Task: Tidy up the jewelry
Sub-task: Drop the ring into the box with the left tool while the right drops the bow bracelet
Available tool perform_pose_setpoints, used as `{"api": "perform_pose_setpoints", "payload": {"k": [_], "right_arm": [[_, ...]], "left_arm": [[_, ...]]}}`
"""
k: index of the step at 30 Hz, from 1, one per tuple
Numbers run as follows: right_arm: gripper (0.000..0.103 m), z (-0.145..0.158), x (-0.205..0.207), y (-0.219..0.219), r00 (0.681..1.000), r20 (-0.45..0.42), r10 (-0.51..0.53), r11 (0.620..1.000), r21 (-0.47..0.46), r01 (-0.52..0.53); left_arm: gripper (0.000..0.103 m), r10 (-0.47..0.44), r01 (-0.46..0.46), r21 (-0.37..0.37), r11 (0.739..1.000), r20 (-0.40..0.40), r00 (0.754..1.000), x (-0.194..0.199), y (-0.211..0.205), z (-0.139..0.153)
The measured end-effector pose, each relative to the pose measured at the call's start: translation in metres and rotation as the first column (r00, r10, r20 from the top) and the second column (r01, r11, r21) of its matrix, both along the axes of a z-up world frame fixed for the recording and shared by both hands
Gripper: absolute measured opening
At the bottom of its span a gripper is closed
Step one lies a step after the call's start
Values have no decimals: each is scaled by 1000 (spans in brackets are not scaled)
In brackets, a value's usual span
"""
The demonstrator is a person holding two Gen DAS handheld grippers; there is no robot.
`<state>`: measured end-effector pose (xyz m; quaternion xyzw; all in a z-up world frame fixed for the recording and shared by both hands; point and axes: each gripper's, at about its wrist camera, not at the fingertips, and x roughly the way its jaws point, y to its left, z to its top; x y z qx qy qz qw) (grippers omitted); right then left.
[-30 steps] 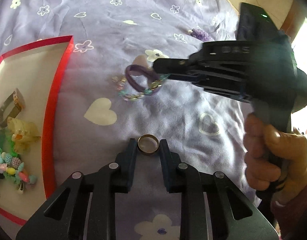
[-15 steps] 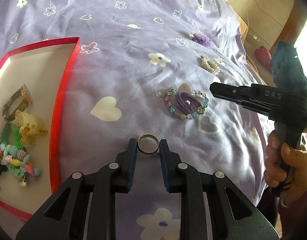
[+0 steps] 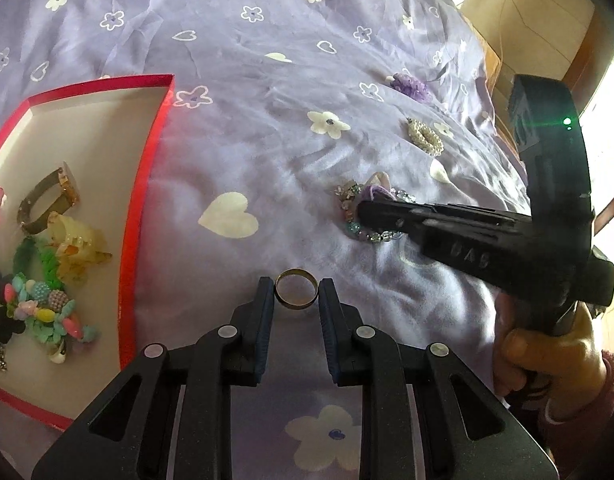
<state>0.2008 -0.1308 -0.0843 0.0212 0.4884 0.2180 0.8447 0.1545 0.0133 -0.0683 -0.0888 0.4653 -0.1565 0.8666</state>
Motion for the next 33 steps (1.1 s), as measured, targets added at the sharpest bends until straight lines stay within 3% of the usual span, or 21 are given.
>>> {"api": "perform_pose_setpoints", "payload": {"k": [7,10,21,33], "right_arm": [[6,29,-7,-39,996,18,-84,959,274,76],[6,37,-8,-45,995,15,-94,940,330,84],[6,40,-28,-2,1000,-14,-6,946,325,10],[6,40,-51,63,991,-23,134,946,303,-120]], "left_arm": [[20,20,-20,-11,1000,32,999,-7,8,16],[20,33,-33,-14,999,48,998,-13,14,25],[20,121,-121,-8,993,76,990,-43,53,42],[20,276,-274,-27,961,81,958,-78,124,43]]}}
